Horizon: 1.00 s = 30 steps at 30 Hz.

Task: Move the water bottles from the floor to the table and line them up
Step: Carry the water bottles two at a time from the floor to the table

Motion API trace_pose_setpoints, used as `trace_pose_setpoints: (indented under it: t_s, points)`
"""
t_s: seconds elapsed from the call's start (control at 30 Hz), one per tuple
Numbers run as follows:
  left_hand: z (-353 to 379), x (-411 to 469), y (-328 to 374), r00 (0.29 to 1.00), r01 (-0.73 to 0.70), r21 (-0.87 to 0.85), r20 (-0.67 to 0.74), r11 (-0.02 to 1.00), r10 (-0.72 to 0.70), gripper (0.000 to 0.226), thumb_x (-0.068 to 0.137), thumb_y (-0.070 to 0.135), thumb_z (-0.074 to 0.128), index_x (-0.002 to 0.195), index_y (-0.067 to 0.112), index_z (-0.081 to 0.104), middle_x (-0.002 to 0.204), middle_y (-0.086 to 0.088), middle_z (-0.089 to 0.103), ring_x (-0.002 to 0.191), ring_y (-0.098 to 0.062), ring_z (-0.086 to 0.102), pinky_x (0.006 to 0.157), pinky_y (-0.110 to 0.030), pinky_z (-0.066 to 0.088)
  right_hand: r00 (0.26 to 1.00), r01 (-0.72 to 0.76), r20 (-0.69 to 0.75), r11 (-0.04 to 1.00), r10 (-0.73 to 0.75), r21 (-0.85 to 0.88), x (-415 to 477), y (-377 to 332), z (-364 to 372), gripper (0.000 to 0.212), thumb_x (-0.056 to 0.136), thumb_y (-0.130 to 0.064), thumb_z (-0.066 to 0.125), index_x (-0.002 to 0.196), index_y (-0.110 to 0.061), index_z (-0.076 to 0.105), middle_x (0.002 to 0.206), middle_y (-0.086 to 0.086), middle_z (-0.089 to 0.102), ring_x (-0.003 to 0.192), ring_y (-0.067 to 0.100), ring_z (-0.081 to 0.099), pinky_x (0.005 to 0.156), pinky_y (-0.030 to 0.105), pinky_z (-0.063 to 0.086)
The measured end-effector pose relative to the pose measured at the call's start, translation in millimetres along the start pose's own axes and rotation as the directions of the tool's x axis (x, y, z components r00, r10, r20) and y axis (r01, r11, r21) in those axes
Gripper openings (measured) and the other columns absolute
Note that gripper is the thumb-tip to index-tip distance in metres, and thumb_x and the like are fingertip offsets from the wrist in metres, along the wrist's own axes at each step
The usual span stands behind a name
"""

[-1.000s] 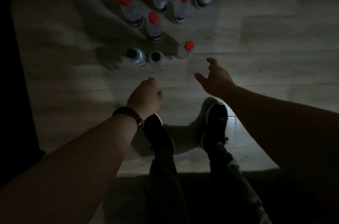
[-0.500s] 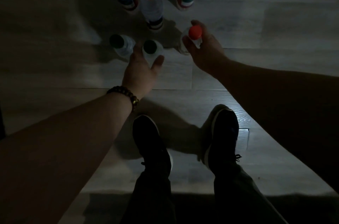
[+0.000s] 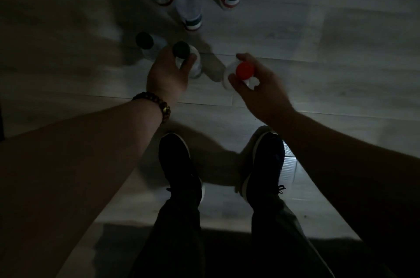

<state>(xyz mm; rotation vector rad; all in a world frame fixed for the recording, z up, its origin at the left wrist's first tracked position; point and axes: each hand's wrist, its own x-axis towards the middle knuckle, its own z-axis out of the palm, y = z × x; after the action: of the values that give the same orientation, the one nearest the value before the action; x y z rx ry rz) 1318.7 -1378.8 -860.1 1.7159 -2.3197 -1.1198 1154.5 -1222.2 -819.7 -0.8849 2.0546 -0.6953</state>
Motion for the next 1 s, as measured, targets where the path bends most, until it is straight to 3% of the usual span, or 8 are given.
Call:
trace_pose_setpoints:
  t_s: [0.2,0.33,0.5,0.6,0.7,0.83,0.93,1.0]
  points:
    - [-52,-51,33,1.0,0.022,0.045,-0.021,0.999,-0.021,0.05,0.095,0.056,0.059,0.113,0.01,0.065,0.108,-0.011,0.069,0.103,-0.029,0.065,0.083,-0.03,0.047,0.998,-0.051,0.019,0.998,0.052,-0.033,-47,-31,-29,0.061,0.095,-0.047,0.065,0.151,-0.032,0.044,0.156,0.003,0.049,0.136,0.023,0.054,0.107,0.038,0.048]
    - [-103,-102,75,0.997,-0.044,0.047,-0.055,0.998,0.046,0.044,0.095,0.05,0.063,0.098,0.006,0.065,0.098,-0.015,0.066,0.095,-0.034,0.064,0.076,-0.027,0.039,0.997,-0.069,0.024,0.998,0.069,-0.008,-85,-76,-68,0.06,0.094,-0.049,0.067,0.148,-0.036,0.047,0.153,-0.001,0.051,0.135,0.018,0.053,0.104,0.028,0.043]
    - [-193,-169,152,0.996,-0.084,-0.072,-0.003,0.994,0.084,0.041,0.097,0.038,0.067,0.109,-0.001,0.062,0.107,-0.019,0.06,0.097,-0.028,0.058,0.083,-0.019,0.036,0.995,-0.091,0.047,0.995,0.089,0.037,-154,-160,-143,0.056,0.092,-0.048,0.068,0.144,-0.038,0.051,0.142,-0.005,0.059,0.12,0.001,0.049,0.089,0.008,0.038]
    - [-253,-207,205,0.996,-0.059,-0.157,0.055,0.986,0.069,0.045,0.097,0.043,0.065,0.116,0.003,0.058,0.111,-0.014,0.06,0.102,-0.024,0.058,0.084,-0.025,0.043,0.996,-0.088,0.024,0.992,0.086,0.09,-199,-222,-193,0.054,0.09,-0.047,0.071,0.141,-0.035,0.056,0.134,-0.014,0.058,0.121,0.001,0.049,0.097,0.015,0.042]
    - [-311,-246,254,0.992,-0.112,-0.198,0.038,0.974,0.122,0.046,0.097,0.043,0.065,0.12,0.004,0.055,0.11,-0.012,0.062,0.098,-0.022,0.057,0.081,-0.026,0.043,0.997,-0.061,-0.034,0.988,0.067,0.139,-247,-280,-244,0.053,0.09,-0.051,0.07,0.138,-0.034,0.058,0.138,-0.009,0.061,0.127,0.005,0.052,0.108,0.03,0.045]
    - [-389,-283,312,0.973,-0.231,-0.242,-0.057,0.942,0.224,0.035,0.096,0.043,0.066,0.109,0.012,0.055,0.092,0.011,0.055,0.083,-0.004,0.05,0.07,-0.006,0.039,0.99,0.015,-0.143,0.988,0.007,0.155,-309,-345,-294,0.05,0.09,-0.054,0.069,0.135,-0.033,0.063,0.127,-0.01,0.069,0.12,0.004,0.061,0.105,0.031,0.049]
    - [-432,-296,345,0.927,-0.371,-0.213,-0.03,0.904,0.373,0.048,0.095,0.052,0.062,0.117,0.01,0.056,0.109,-0.004,0.066,0.096,-0.016,0.061,0.083,-0.022,0.046,0.963,0.066,-0.269,0.981,-0.016,0.18,-342,-377,-322,0.046,0.088,-0.046,0.076,0.131,-0.031,0.068,0.116,-0.01,0.073,0.108,0.003,0.067,0.098,0.031,0.054]
    - [-455,-299,365,0.898,-0.433,-0.192,-0.005,0.881,0.44,0.051,0.091,0.064,0.057,0.113,0.018,0.055,0.105,-0.004,0.067,0.092,-0.016,0.064,0.076,-0.017,0.045,0.935,0.112,-0.354,0.971,-0.032,0.209,-358,-392,-338,0.043,0.087,-0.044,0.079,0.128,-0.032,0.071,0.114,-0.012,0.075,0.105,0.001,0.069,0.097,0.034,0.055]
